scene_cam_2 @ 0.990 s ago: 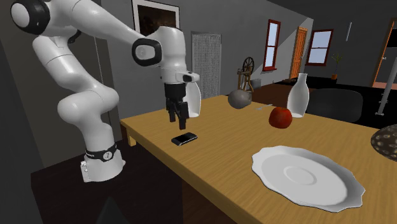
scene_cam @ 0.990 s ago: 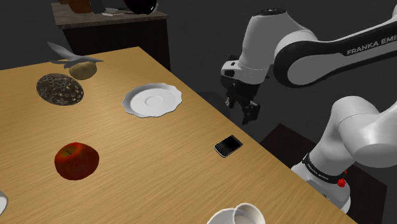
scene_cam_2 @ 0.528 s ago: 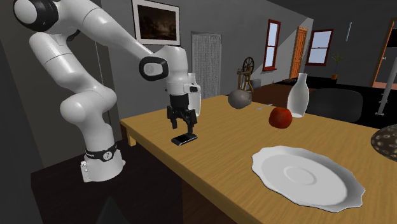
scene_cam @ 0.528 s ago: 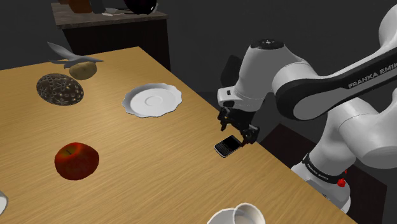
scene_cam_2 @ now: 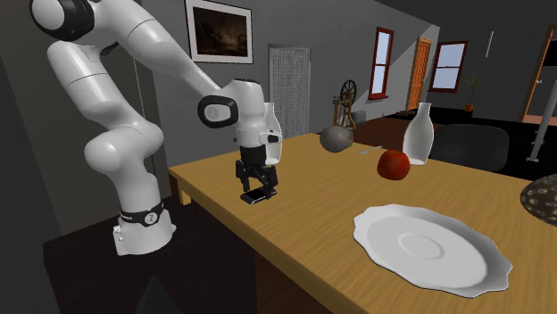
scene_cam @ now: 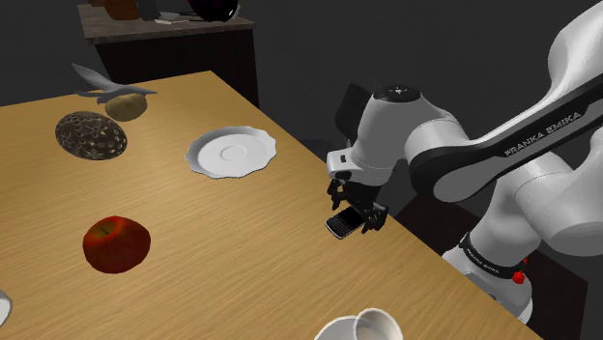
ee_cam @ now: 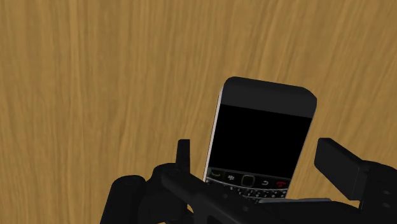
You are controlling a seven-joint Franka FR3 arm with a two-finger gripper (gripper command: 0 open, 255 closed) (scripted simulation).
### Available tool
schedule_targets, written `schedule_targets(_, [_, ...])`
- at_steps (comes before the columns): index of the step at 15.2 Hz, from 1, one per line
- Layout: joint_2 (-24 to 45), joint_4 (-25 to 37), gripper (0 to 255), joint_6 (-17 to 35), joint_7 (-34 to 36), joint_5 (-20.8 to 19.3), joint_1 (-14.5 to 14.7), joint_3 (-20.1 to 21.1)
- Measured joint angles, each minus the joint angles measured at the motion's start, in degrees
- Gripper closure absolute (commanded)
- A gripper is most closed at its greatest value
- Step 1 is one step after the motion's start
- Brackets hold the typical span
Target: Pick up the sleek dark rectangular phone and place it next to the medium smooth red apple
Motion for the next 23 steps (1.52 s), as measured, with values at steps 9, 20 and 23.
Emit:
schedule_targets(9, [0.1, -0.2, 255, 0.3, 0.0, 0.0, 0.0, 0.0])
schedule_targets(20, [-1.9, 0.9, 255, -2.8, 0.0, 0.1, 0.1, 0.0])
schedule_targets(23, [-3.7, 2.0, 255, -5.7, -0.1, 0.1, 0.1, -0.1])
